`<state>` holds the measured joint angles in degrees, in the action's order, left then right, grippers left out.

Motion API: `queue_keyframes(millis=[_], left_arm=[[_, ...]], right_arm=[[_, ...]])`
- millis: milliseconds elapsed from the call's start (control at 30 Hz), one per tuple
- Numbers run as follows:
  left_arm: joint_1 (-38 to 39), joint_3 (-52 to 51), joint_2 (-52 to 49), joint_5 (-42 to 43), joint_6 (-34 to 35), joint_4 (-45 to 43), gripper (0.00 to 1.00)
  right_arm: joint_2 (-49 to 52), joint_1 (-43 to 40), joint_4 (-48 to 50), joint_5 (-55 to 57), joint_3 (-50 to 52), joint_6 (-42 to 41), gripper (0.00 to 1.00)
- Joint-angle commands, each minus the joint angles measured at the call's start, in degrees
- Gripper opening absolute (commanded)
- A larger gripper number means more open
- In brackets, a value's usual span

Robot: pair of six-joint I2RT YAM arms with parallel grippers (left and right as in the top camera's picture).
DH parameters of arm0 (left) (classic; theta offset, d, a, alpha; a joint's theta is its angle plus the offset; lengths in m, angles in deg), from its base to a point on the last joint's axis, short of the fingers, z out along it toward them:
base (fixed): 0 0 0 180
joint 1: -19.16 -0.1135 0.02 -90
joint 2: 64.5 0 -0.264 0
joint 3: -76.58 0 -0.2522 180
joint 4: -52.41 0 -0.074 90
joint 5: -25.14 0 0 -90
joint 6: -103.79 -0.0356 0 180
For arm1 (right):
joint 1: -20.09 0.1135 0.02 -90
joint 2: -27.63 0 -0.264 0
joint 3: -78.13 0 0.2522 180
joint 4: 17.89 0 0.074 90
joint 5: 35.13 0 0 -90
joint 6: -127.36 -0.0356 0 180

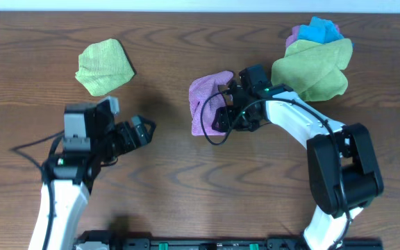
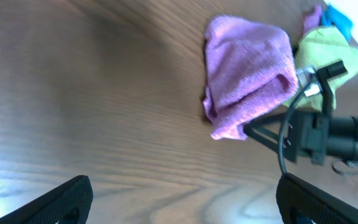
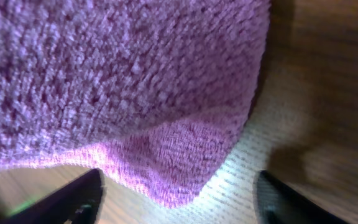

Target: Fold the cloth

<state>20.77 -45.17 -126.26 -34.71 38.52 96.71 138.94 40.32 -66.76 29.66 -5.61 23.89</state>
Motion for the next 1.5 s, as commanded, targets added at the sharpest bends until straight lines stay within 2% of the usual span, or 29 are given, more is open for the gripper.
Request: queue_keyframes(millis=[0, 33, 67, 100, 167, 200, 467, 633, 767, 900, 1033, 1167, 1367, 1467], left_arm=[[0.0, 3.1, -3.4, 4.5, -3.3, 0.1, 0.95], [0.0, 3.1, -3.9, 4.5, -2.8, 0.2, 0.95], [0.0, 3.1, -4.4, 4.4, -1.7, 0.3, 0.95], [0.0, 3.1, -4.5, 4.4, -1.3, 0.2, 0.95], [-0.1, 3.1, -4.5, 4.4, -1.4, 0.1, 0.95], [-0.1, 3.1, -4.5, 4.4, -1.4, 0.0, 0.95], [-0.1, 3.1, -4.5, 2.2, -1.6, 0.0, 0.96], [-0.1, 3.1, -4.5, -2.4, -1.6, 0.0, 0.95], [-0.1, 3.1, -4.5, -3.1, -1.6, 0.0, 0.95], [-0.1, 3.1, -4.5, -3.2, -1.6, -0.6, 0.95], [-0.1, 3.1, -4.5, -3.8, -1.6, -1.8, 0.95], [-0.1, 3.1, -4.5, -3.7, -1.6, -3.4, 0.96], [-0.1, 3.1, -4.5, -3.6, -1.6, -3.4, 0.95], [-0.1, 3.1, -4.5, -3.6, -1.6, -3.4, 0.95]], right_arm=[[1.7, 0.5, 1.0, -0.7, 0.3, -1.3, 0.59], [2.3, 0.5, 1.6, -0.7, 0.3, -1.3, 0.52], [2.8, 0.5, 2.8, -0.7, 0.3, -1.3, 0.34], [2.8, 0.5, 3.7, -0.7, 0.3, -1.3, 0.22], [2.7, 0.5, 5.2, -0.6, 0.3, -1.3, 0.05], [2.7, 0.5, 5.7, -0.6, 0.3, -1.6, 0.01], [1.7, 0.4, 3.5, -1.4, -1.2, -3.0, 0.01], [-5.2, 0.7, -0.5, 1.1, -7.1, -1.9, 0.01], [-10.7, 1.5, -0.2, 1.5, -12.7, -0.8, 0.01], [-10.9, 2.8, 0.4, 1.4, -16.9, -0.6, 0.01], [-10.9, 5.4, 6.0, 1.5, -17.2, -0.6, 0.01], [-10.9, 7.0, 8.3, 9.3, -17.2, -0.1, 0.01], [-10.2, 5.0, 8.4, 25.1, -17.2, 7.0, 0.01], [-7.3, 3.2, 11.6, 25.9, -17.2, 9.8, 0.01]])
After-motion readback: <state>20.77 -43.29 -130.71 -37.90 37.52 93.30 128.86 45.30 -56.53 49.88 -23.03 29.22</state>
